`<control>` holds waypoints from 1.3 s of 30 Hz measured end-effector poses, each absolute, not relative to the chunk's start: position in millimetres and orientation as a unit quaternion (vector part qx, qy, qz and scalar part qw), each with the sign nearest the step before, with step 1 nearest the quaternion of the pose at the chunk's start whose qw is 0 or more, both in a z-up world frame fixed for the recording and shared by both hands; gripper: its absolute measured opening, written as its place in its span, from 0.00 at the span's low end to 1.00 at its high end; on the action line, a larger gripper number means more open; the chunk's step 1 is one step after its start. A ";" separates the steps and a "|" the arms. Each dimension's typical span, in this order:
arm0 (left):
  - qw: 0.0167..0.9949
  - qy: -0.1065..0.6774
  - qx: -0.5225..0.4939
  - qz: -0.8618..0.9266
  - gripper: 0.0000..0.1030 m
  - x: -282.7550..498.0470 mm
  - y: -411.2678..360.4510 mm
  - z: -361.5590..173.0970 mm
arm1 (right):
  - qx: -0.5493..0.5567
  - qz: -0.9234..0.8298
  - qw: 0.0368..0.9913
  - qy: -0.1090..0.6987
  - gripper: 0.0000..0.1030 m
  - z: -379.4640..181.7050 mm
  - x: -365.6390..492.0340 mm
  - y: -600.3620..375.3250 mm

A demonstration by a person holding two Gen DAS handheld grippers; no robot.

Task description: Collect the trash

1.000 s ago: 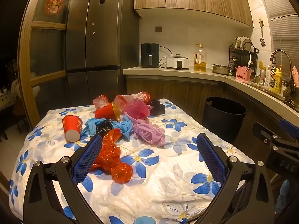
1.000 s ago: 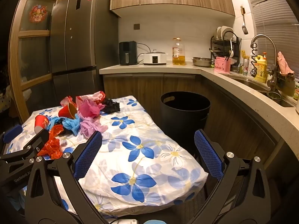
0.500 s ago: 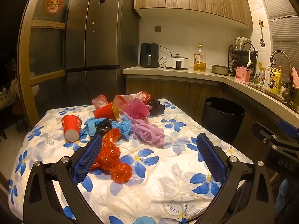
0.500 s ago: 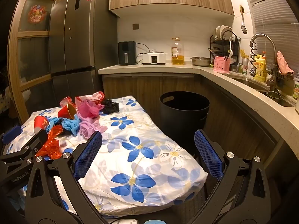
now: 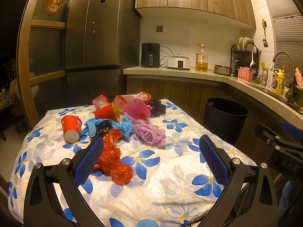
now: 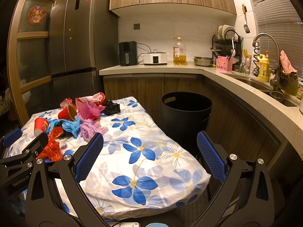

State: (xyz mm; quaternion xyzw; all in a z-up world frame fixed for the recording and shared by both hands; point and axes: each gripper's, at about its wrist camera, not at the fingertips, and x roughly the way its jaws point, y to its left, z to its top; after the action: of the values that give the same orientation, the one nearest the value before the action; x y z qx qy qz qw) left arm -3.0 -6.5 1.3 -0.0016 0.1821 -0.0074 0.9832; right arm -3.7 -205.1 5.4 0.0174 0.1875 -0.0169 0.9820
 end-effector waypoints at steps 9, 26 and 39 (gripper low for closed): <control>0.983 0.183 -0.002 -0.008 0.95 -3.1 -6.9 1.1 | 0.018 -0.017 0.982 0.188 0.95 4.3 -3.2 -207.4; 0.983 0.184 -0.004 -0.008 0.95 -3.0 -6.8 0.4 | 0.019 -0.017 0.982 0.188 0.95 4.7 -3.7 -207.8; 0.983 0.185 -0.005 -0.008 0.95 -2.4 -6.6 0.8 | 0.018 -0.014 0.982 0.188 0.95 3.6 -3.8 -207.1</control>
State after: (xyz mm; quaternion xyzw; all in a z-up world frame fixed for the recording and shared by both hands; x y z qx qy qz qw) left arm -2.4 -6.6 0.8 -0.0048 0.1853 -0.0084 0.9826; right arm -3.8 -207.1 3.6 0.0182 0.1879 -0.0138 0.9819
